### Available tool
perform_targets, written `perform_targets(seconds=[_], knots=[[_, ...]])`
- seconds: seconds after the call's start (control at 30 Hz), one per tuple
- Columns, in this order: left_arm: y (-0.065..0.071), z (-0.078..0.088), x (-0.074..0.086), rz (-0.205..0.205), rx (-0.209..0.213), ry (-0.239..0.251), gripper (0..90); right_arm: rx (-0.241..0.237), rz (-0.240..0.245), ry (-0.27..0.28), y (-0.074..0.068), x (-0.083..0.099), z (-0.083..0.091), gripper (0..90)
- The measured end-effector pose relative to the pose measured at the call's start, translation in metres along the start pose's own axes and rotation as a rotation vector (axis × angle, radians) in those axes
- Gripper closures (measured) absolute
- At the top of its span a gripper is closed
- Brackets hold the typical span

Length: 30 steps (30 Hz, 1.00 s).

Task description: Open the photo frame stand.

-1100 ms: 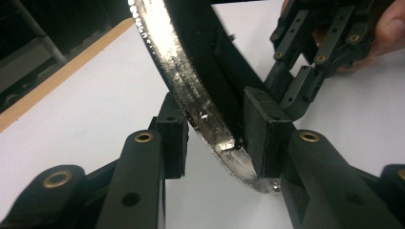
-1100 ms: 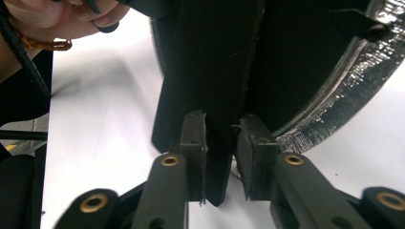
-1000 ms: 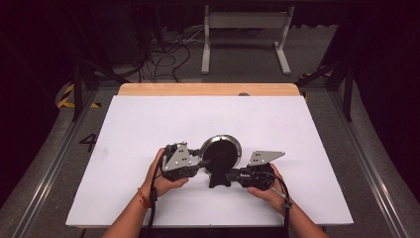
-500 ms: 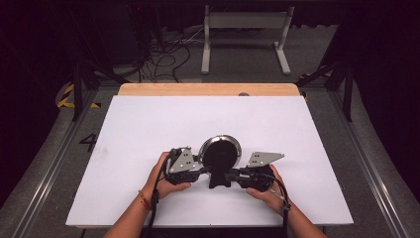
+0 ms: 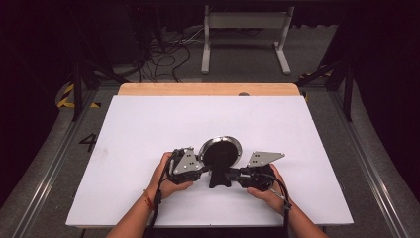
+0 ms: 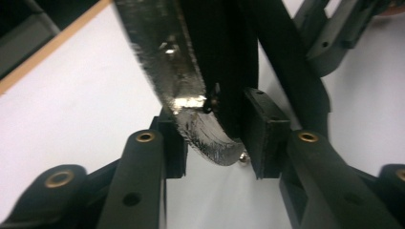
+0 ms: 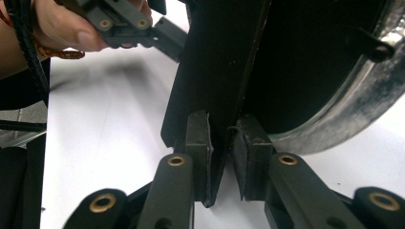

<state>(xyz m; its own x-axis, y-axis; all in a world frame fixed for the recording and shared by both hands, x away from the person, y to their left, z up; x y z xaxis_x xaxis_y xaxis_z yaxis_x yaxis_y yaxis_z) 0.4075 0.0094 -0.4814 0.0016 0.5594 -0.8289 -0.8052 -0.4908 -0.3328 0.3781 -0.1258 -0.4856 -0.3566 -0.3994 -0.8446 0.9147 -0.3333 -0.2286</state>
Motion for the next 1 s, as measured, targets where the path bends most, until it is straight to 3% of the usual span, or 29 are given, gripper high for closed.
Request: perform_targets(seconds=[0.07, 0.13, 0.3, 0.67, 1.0], knots=[[-0.009, -0.002, 0.004, 0.012, -0.05, -0.005, 75.3, 0.004, -0.001, -0.019, 0.001, 0.003, -0.001, 76.8], [-0.012, -0.003, 0.006, 0.042, -0.034, 0.012, 75.2, 0.012, -0.007, -0.013, 0.003, 0.005, -0.003, 77.4], [-0.013, -0.004, 0.006, 0.054, -0.031, 0.017, 74.5, 0.016, -0.017, -0.006, 0.004, 0.004, -0.004, 77.7], [-0.018, -0.01, 0.005, 0.039, -0.083, 0.007, 70.5, 0.024, -0.014, -0.007, 0.003, 0.003, -0.007, 78.4], [-0.022, -0.014, 0.006, 0.072, -0.099, 0.009, 66.8, 0.036, -0.007, -0.013, 0.002, 0.004, -0.009, 79.5]])
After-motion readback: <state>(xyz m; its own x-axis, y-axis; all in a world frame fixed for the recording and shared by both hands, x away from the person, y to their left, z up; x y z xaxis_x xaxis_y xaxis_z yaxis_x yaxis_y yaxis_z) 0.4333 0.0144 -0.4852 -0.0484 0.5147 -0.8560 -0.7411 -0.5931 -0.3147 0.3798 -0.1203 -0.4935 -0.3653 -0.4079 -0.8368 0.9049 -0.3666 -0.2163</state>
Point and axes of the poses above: each handheld gripper's, and its own axes: z roughly backward along the jaws, x roughly out of its underside, y roughly to its right, the point moved 9 cm from there along -z, roughly forward along the jaws, and after that the axes turned 10 degrees about -x, right-handed, at the moved point
